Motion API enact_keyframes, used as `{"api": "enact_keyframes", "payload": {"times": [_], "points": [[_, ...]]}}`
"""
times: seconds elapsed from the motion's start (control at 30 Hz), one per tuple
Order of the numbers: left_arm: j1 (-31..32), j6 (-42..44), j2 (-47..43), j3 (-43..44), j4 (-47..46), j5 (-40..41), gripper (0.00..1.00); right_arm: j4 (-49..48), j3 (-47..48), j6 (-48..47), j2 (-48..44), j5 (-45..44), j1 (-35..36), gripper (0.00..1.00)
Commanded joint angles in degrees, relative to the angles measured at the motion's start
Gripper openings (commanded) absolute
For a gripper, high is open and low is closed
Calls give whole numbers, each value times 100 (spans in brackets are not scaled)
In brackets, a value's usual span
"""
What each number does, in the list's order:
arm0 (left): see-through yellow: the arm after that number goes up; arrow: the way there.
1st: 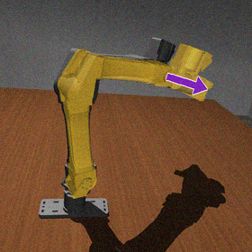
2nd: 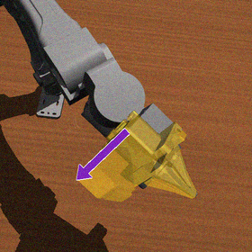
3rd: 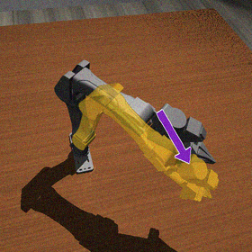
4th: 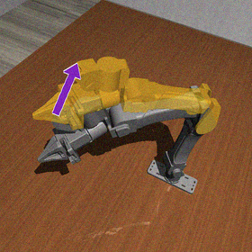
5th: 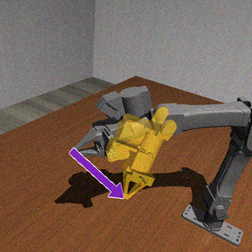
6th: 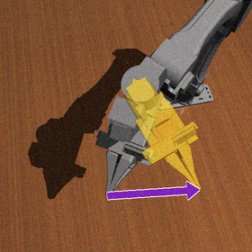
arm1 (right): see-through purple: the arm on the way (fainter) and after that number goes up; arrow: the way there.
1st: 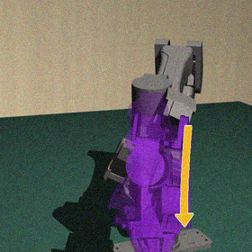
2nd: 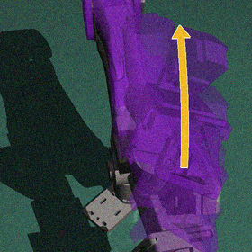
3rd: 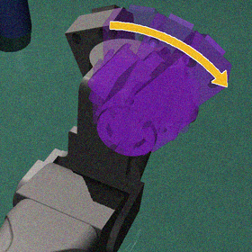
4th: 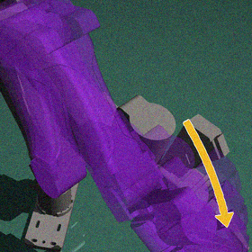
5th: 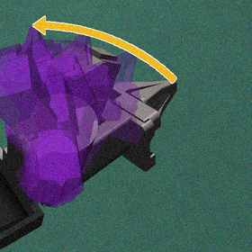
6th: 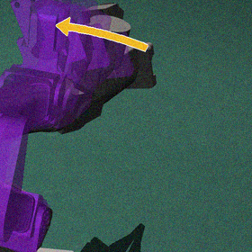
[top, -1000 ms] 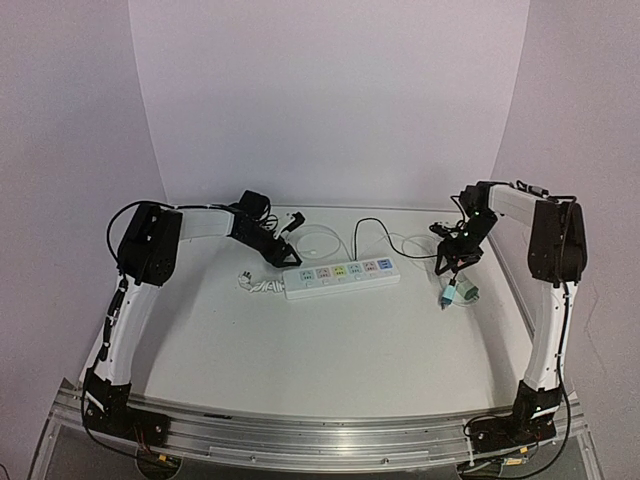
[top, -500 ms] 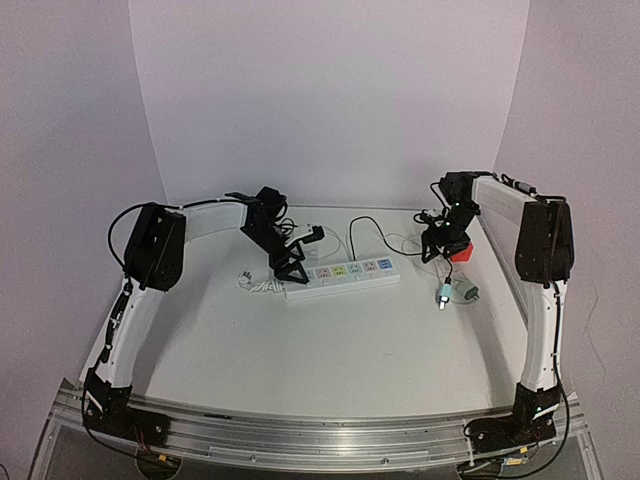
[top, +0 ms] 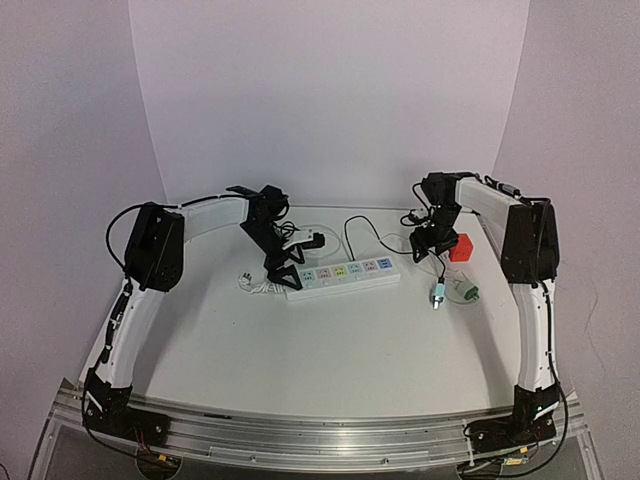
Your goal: Pull the plug off the socket
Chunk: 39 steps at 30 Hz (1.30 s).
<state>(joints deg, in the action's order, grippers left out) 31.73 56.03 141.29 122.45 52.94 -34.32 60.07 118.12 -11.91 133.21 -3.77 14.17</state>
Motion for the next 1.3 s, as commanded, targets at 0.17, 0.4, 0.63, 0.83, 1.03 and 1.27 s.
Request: {"api": "enact_keyframes", "payload": {"times": [0.17, 0.4, 0.63, 0.83, 1.03, 1.27], "points": [[166, -147, -189, 218, 187, 559, 100, 41, 188, -46, -162, -1166, 154, 76], [380, -555, -220, -12, -111, 778, 100, 42, 149, -12, -507, -1272, 265, 77], [549, -798, -307, -664, -554, 1419, 100, -6, -364, 280, -1035, -840, 318, 77], [521, -677, -305, -1005, -1392, 2628, 99, -125, -984, 370, -1327, -811, 320, 77], [433, -543, -327, -1010, -1805, 3002, 99, -173, -1539, 719, -1769, -275, 320, 76], [382, -737, -302, -972, -1557, 2537, 98, -233, -2340, 1854, -2113, -288, 312, 72]]}}
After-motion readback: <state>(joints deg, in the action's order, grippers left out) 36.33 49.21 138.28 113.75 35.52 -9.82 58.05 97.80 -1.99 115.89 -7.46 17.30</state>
